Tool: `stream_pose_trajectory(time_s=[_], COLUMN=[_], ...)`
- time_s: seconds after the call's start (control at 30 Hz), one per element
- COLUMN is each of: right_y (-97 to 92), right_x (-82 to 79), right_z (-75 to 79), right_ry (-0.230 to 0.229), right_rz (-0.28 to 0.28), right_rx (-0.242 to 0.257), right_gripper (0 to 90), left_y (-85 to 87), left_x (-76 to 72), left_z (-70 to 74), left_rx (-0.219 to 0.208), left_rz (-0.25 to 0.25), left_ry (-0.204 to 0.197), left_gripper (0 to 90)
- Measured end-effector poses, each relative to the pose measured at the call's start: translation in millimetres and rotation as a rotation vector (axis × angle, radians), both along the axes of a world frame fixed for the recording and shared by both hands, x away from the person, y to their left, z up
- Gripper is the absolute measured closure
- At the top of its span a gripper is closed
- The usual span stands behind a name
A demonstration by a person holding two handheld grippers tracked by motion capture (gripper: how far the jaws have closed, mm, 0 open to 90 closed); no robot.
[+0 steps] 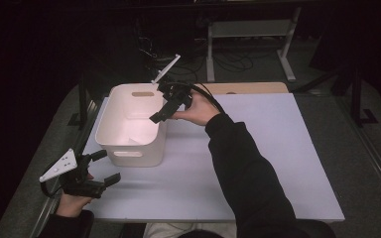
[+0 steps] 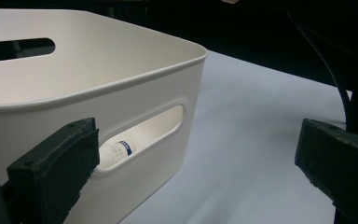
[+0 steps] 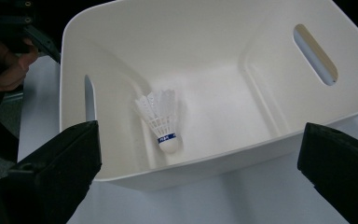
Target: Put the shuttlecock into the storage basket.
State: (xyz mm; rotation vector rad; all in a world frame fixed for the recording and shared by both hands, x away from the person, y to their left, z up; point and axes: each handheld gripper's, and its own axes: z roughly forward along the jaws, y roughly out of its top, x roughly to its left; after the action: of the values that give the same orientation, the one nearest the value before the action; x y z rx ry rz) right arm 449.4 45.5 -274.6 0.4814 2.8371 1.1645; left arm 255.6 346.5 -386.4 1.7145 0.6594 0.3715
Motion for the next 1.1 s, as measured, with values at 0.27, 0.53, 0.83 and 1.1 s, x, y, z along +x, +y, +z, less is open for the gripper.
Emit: stream_pose_trajectory(time_s=[0.27, 0.53, 0.83, 1.1], right_y=[-12.1, -20.3, -30.6, -44.5], right_x=[-5.0, -8.0, -12.4, -15.6], right_z=[4.5, 3.3, 1.8, 0.2], right_ry=[-0.009, -0.009, -0.019, -0.022], right_rz=[-0.006, -0.019, -0.023, -0.043], right_rx=[0.028, 0.030, 0.039, 0.057], right_gripper=[0.0, 0.0, 0.0, 0.0], left_y=[-0.1, -0.2, -0.2, -0.2], left_x=[0.2, 0.5, 0.6, 0.9], left_z=[-0.1, -0.2, -0.2, -0.1], left_rx=[0.003, 0.001, -0.001, 0.000], left_rz=[0.000, 0.002, 0.004, 0.004], left_ry=[0.001, 0.001, 0.001, 0.003], left_gripper=[0.0, 0.0, 0.0, 0.0])
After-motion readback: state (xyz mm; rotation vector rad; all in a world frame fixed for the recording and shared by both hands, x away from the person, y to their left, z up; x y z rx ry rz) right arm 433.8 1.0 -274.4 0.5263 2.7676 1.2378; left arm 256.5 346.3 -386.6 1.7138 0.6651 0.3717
